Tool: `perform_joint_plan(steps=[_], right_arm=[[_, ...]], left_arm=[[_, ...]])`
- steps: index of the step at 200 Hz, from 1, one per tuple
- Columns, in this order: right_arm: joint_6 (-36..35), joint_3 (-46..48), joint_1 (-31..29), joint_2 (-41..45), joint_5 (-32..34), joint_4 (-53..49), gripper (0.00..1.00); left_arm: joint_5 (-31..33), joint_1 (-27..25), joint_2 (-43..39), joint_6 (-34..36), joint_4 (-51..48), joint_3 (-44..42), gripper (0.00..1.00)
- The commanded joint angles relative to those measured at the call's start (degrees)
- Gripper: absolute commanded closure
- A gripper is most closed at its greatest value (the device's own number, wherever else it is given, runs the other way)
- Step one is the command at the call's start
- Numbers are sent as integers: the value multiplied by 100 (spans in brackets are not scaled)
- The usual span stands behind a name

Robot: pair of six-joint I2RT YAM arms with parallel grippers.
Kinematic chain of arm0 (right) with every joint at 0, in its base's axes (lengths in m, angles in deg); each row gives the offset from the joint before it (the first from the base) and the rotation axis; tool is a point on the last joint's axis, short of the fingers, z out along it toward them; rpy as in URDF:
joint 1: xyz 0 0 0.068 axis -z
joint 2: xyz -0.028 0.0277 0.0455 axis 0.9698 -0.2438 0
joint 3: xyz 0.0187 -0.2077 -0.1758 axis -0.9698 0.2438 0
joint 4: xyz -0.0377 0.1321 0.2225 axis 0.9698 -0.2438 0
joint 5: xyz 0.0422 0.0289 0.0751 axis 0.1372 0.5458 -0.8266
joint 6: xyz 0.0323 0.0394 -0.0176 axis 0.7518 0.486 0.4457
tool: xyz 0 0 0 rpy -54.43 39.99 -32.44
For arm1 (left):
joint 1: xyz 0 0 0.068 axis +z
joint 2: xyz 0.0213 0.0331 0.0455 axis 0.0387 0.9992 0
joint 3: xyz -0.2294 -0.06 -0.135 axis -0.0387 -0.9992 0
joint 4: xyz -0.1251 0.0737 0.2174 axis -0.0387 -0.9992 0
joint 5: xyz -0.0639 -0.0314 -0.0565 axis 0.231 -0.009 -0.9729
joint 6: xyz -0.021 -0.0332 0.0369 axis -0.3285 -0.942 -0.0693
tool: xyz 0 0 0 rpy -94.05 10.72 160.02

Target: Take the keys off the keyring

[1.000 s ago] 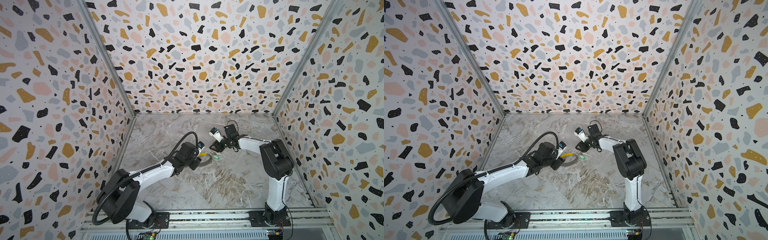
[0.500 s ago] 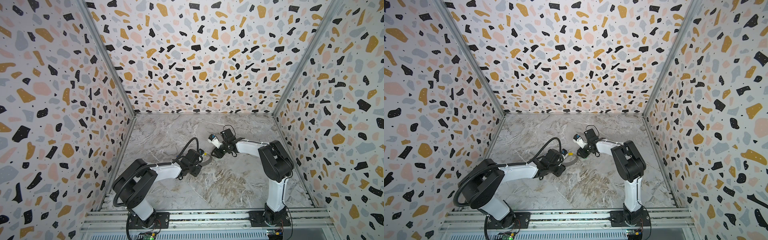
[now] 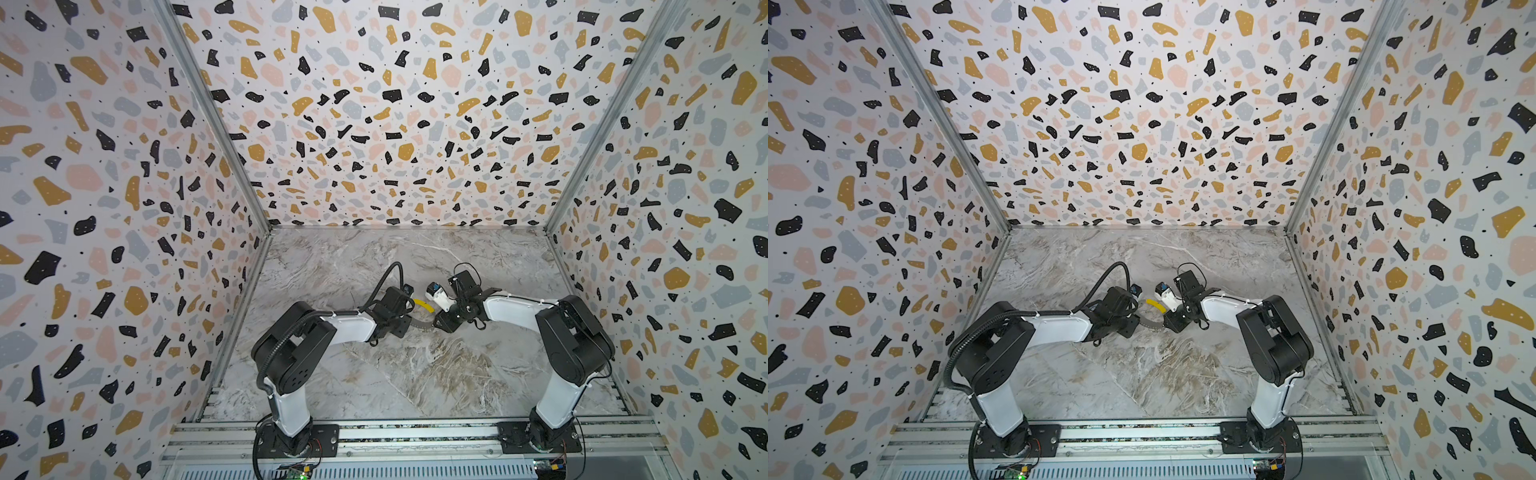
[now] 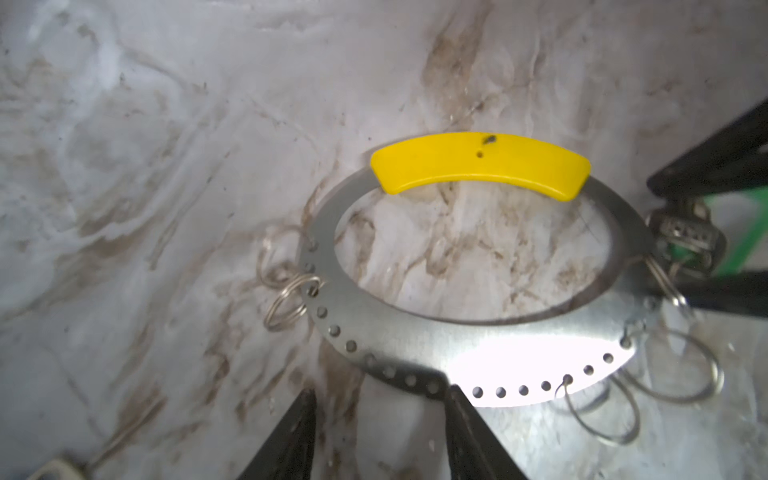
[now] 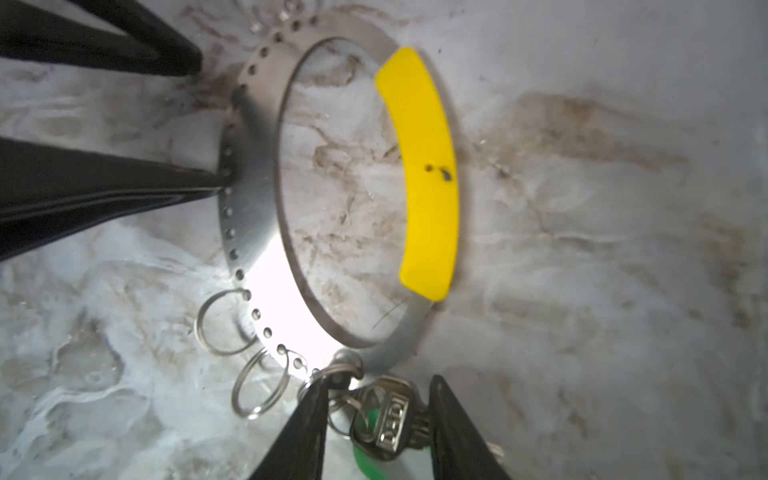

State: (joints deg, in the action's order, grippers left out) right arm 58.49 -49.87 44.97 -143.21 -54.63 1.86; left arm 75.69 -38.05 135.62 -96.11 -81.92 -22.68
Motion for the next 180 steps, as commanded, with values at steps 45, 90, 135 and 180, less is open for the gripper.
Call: perform_joint_plan(steps=[45,90,135,180], right_arm=[[1304,255,-235,409,-313,342,56],[1256,-48,-2,536,-230,127,53],[661,41,258,632,-594,-212,53],[-46,-25,313,385,-1380,-371,49]], left_arm=[[-704,134,1107,631,-451,1334,49],[-961,402,932,902,-470,1634,49],[-1051,472,219,749,-254,1069,49],[-1225,503,-645,558,512,368,49]])
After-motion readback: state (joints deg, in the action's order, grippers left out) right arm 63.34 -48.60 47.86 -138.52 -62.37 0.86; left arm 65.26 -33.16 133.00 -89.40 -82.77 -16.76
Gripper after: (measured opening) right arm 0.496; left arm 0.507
